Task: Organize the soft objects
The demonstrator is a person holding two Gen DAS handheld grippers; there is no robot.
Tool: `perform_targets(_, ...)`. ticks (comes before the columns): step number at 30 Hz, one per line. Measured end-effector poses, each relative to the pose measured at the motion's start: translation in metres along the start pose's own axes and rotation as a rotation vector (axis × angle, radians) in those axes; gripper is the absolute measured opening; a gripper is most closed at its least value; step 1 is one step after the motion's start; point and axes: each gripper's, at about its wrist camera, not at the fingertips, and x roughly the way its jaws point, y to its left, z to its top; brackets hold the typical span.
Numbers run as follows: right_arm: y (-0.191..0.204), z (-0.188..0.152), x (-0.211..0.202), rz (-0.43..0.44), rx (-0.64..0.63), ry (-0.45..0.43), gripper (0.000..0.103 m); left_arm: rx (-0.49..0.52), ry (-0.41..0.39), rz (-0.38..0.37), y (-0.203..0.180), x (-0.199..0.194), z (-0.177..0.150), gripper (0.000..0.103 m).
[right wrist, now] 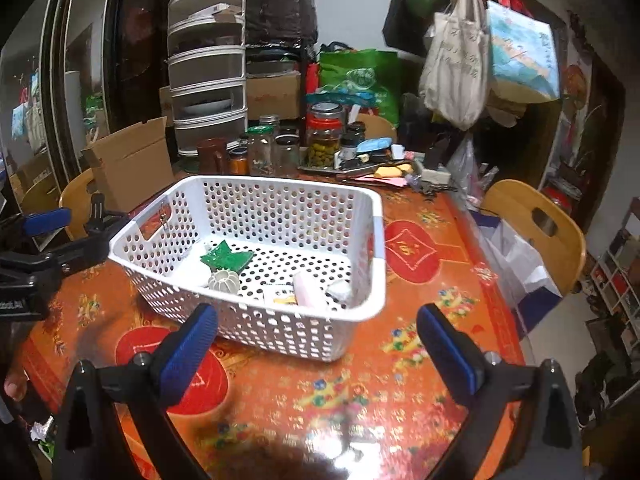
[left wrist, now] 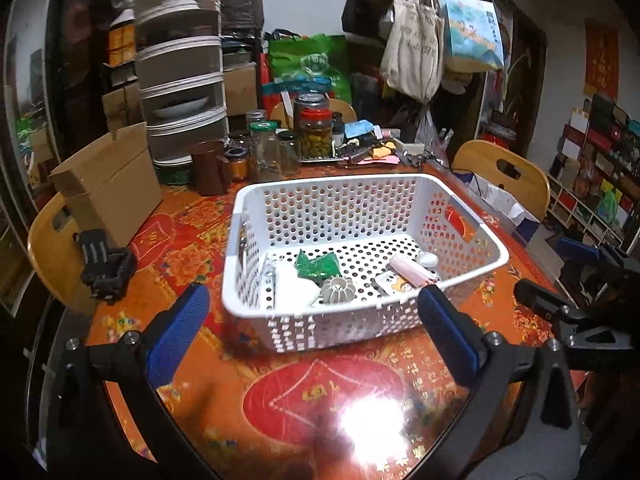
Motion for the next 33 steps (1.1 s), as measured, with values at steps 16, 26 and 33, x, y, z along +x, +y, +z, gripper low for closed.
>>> perform_targets(16, 0.019, -0.081, -0.056, 0.037, 0.040, -0.006, 0.100, -0.041, -0.102, 0.049, 0.003, -0.102, -0.093, 0.103)
perform_targets(26, 0.024, -0.128, -0.089, 0.029, 0.108, -0.016, 0.100, -0.020, -0.124, 0.076, -0.005, -0.146, -0.135, 0.103)
perform_targets(33, 0.031, -0.122, -0.131, 0.041, 0.088, -0.128, 0.100, -0.015, -0.166, 0.072, -0.007, -0.176, -0.138, 0.103)
